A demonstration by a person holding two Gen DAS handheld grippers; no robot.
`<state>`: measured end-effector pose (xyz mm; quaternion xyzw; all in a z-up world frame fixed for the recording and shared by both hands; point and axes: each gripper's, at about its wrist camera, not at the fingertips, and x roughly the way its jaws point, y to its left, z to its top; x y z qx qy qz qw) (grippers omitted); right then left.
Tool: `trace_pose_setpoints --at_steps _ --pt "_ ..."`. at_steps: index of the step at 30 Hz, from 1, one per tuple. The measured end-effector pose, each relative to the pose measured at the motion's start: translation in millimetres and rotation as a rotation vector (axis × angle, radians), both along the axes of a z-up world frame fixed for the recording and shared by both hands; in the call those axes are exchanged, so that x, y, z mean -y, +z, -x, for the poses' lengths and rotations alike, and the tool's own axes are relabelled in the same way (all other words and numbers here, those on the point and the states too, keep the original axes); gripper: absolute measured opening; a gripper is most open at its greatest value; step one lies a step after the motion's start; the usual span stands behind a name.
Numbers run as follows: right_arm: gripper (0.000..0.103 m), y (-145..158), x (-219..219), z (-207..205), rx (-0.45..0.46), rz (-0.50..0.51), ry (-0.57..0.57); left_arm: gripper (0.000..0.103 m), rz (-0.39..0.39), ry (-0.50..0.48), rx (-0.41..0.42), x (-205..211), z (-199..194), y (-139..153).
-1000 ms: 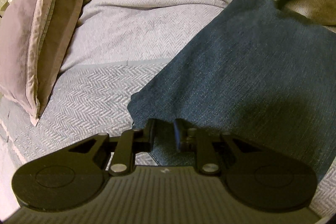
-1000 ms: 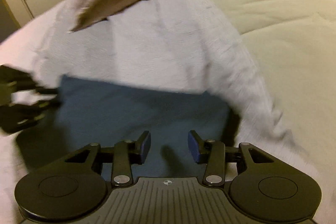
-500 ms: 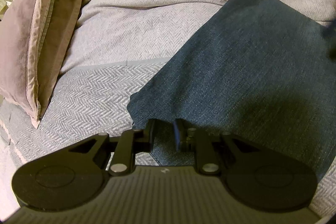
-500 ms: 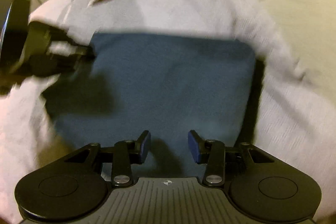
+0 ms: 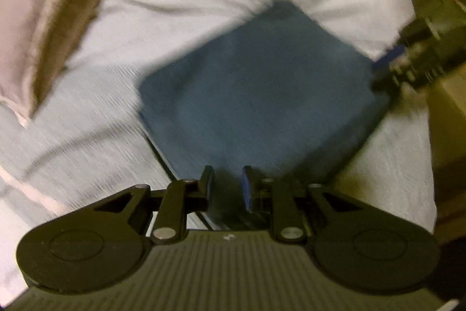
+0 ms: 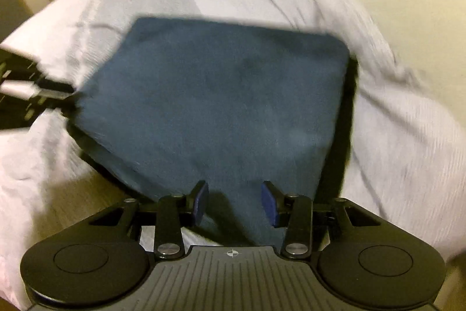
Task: Fold clothes
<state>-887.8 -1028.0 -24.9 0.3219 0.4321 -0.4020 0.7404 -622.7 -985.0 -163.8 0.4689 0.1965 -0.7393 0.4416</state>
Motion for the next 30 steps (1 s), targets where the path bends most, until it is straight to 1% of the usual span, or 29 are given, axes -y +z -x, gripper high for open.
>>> trace_pose_setpoints --at_steps 2,3,7,8,9,10,11,12,13,14,16,17,18,20,22,26,29,30 --pt "0.043 -12 2 6 0.026 -0.030 -0.025 0.018 -0.007 0.002 0.012 -2 5 -14" --pt "0.043 -7 1 7 0.027 -0.021 -0.025 0.018 -0.008 0.010 0.011 -2 5 -17" --pt "0.044 12 -11 11 0.038 0.020 -0.031 0.019 -0.011 0.081 0.001 -8 2 -4" --pt "0.044 14 -17 14 0.043 0.023 -0.051 0.026 -0.015 0.108 0.003 -13 1 0" --pt "0.046 17 -22 16 0.048 0.025 -0.072 0.036 -0.018 0.135 0.006 -17 0 4" --pt "0.056 19 -28 18 0.052 0.028 -0.092 0.039 -0.020 0.172 -0.002 -25 -1 8" --pt "0.072 19 -36 20 0.053 0.021 -0.118 0.043 -0.025 0.206 -0.014 -31 -3 11" --pt "0.078 20 -42 20 0.053 0.014 -0.139 0.053 -0.031 0.239 -0.025 -38 -3 13" --pt "0.082 20 -50 19 0.054 0.006 -0.160 0.059 -0.035 0.274 -0.039 -47 -3 14" --pt "0.082 19 -59 19 0.063 -0.008 -0.179 0.069 -0.039 0.309 -0.054 -56 -3 15" --pt "0.082 20 -75 18 0.084 -0.037 -0.217 0.076 -0.035 0.352 -0.093 -71 -3 17" --pt "0.082 20 -84 18 0.093 -0.043 -0.246 0.083 -0.029 0.372 -0.117 -80 -3 17" --pt "0.082 20 -92 17 0.102 -0.049 -0.275 0.087 -0.021 0.376 -0.134 -87 -2 18" --pt "0.083 23 -109 15 0.106 -0.037 -0.319 0.089 -0.001 0.375 -0.163 -102 -1 20" --pt "0.083 27 -127 11 0.104 -0.020 -0.356 0.089 0.015 0.378 -0.178 -118 -3 22" --pt "0.083 49 -170 3 0.097 0.048 -0.419 0.089 0.048 0.399 -0.230 -147 -10 37" --pt "0.083 70 -199 -5 0.099 0.080 -0.458 0.089 0.025 0.394 -0.277 -167 -14 53" --pt "0.083 77 -205 -8 0.098 0.085 -0.461 0.089 0.020 0.378 -0.281 -175 -14 59"
